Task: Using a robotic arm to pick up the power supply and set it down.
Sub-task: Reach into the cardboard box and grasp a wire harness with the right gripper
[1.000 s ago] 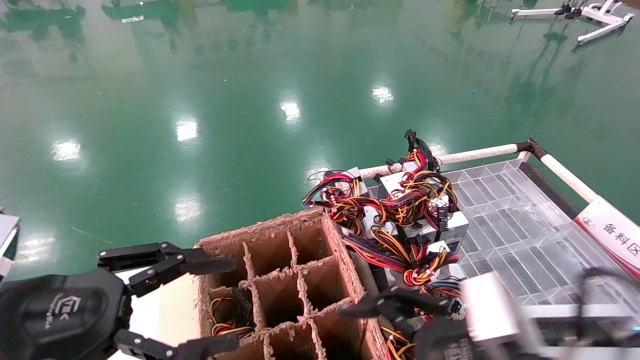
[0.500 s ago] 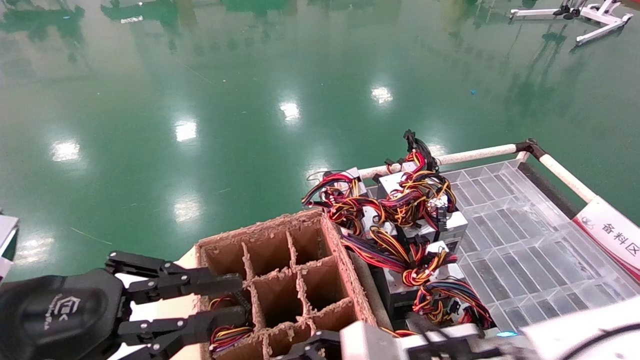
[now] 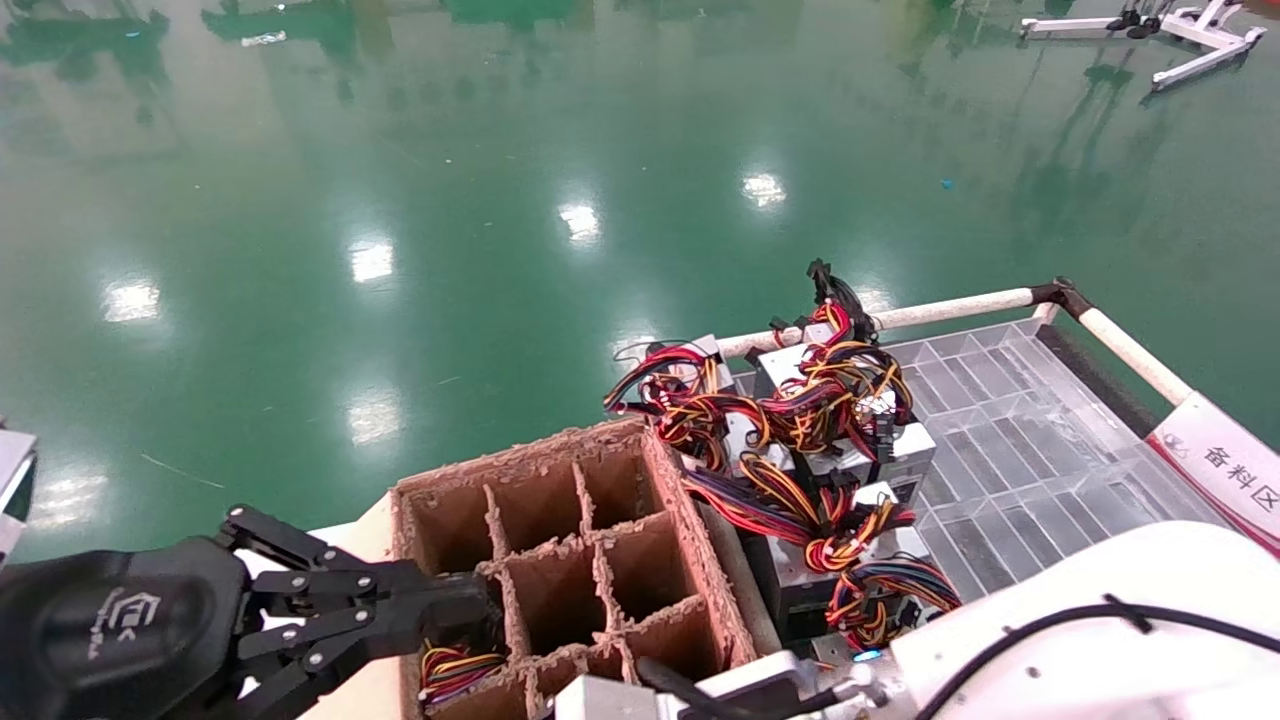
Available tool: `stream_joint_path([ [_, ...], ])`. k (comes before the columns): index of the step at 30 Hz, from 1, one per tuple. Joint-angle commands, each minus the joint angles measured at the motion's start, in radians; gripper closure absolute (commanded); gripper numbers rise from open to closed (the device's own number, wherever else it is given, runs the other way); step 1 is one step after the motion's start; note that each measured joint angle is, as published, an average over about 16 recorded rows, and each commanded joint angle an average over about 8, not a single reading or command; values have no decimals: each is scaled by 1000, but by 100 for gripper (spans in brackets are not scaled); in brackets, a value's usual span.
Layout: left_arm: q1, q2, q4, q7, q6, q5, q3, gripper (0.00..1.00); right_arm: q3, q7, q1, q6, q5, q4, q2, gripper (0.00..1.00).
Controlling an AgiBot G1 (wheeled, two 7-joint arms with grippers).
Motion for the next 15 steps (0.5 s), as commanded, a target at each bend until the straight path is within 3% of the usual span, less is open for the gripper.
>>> stream_joint_path([
  [1, 0, 0, 0, 0, 0, 0, 0, 93, -10, -2, 7, 0, -15, -11, -15, 100],
  [4, 0, 0, 0, 0, 0, 0, 0, 85, -21, -3, 14, -2, -30, -23, -27, 100],
  [7, 0, 0, 0, 0, 0, 0, 0, 71, -29, -3, 21, -2, -43, -32, -35, 100],
  [15, 0, 0, 0, 0, 0, 0, 0, 11, -38, -3, 28, -1, -59, -44, -43, 100],
])
